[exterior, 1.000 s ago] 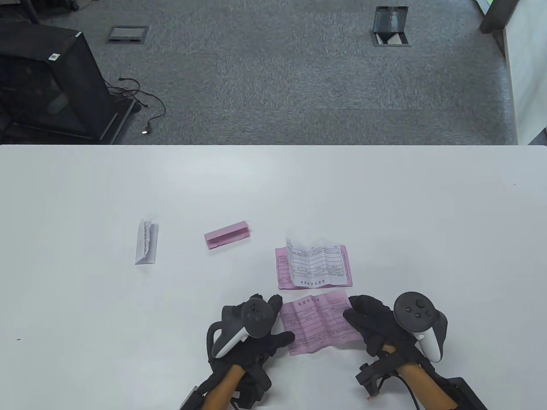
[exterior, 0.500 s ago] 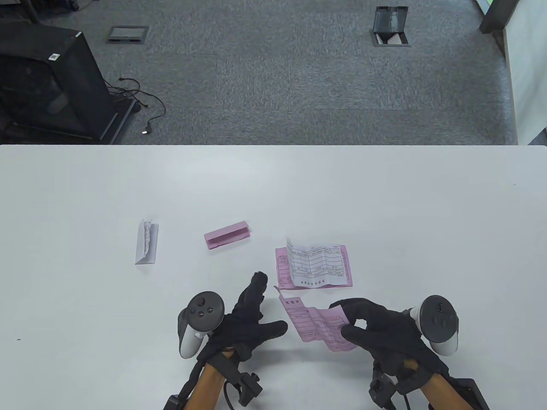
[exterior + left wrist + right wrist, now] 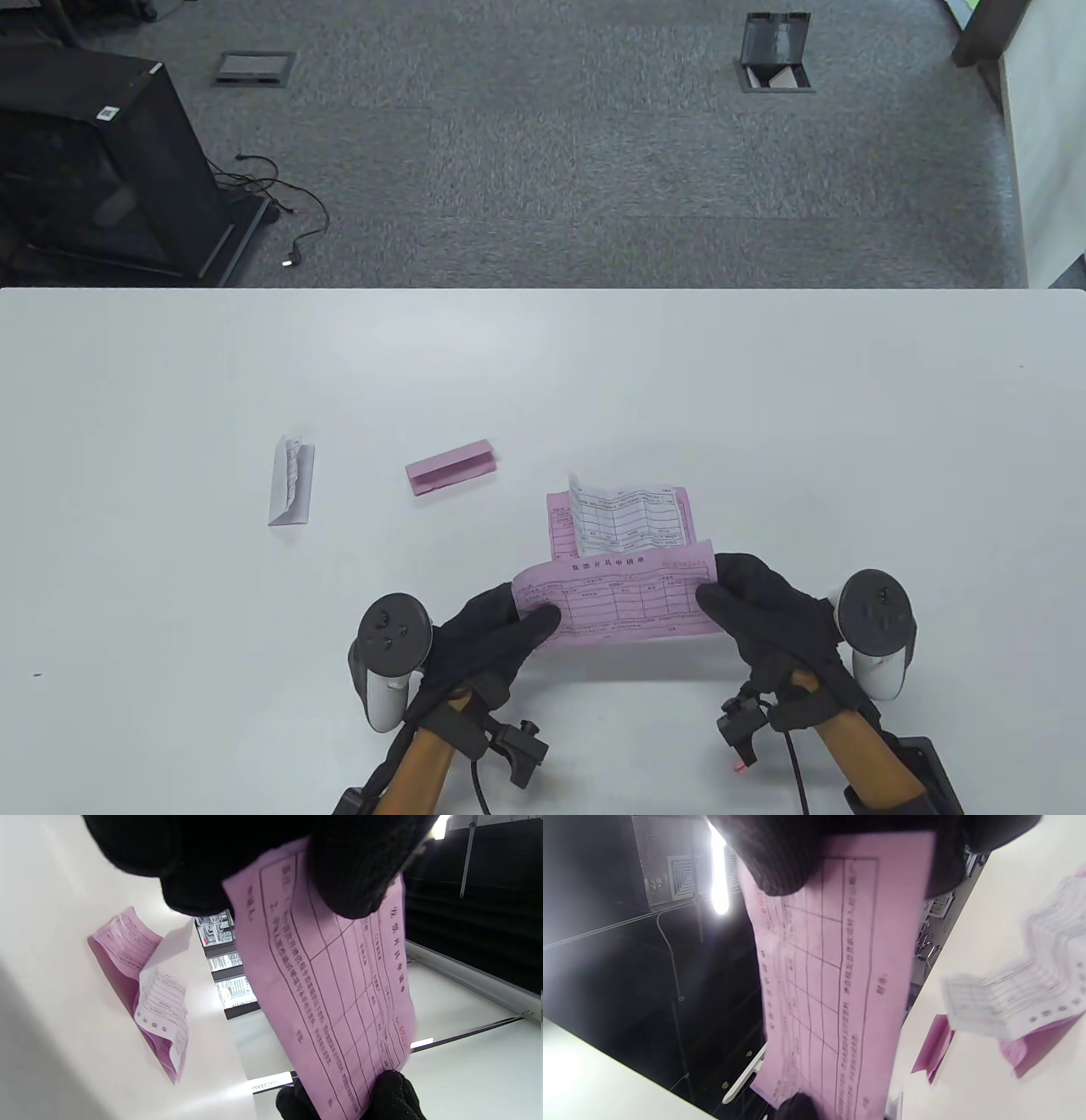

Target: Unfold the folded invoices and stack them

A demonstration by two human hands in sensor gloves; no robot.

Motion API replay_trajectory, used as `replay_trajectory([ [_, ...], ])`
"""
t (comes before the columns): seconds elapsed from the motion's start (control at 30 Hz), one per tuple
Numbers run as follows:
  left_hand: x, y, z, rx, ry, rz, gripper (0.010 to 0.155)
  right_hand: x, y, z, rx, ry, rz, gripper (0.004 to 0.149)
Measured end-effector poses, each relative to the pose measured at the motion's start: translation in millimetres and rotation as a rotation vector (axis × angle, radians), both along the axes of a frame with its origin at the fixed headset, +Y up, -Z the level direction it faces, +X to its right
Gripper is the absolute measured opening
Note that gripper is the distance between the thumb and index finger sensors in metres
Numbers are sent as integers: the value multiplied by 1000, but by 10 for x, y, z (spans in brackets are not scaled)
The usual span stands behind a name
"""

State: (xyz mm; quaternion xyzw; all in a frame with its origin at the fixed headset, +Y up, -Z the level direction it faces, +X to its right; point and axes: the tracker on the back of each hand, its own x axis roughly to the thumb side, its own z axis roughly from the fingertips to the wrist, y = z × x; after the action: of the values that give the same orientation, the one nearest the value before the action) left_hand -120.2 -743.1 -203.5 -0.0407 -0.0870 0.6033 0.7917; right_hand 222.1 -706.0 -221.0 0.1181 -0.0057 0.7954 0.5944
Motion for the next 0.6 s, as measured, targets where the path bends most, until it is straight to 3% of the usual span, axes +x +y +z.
replay_trajectory([
  [0.3, 148, 22, -97, -8, 80, -234, 45, 103, -218, -137, -45, -148, 194, 36],
  [0.6, 271, 20, -146, 2, 149, -481, 59, 101, -339, -189, -86, -181, 342, 36],
])
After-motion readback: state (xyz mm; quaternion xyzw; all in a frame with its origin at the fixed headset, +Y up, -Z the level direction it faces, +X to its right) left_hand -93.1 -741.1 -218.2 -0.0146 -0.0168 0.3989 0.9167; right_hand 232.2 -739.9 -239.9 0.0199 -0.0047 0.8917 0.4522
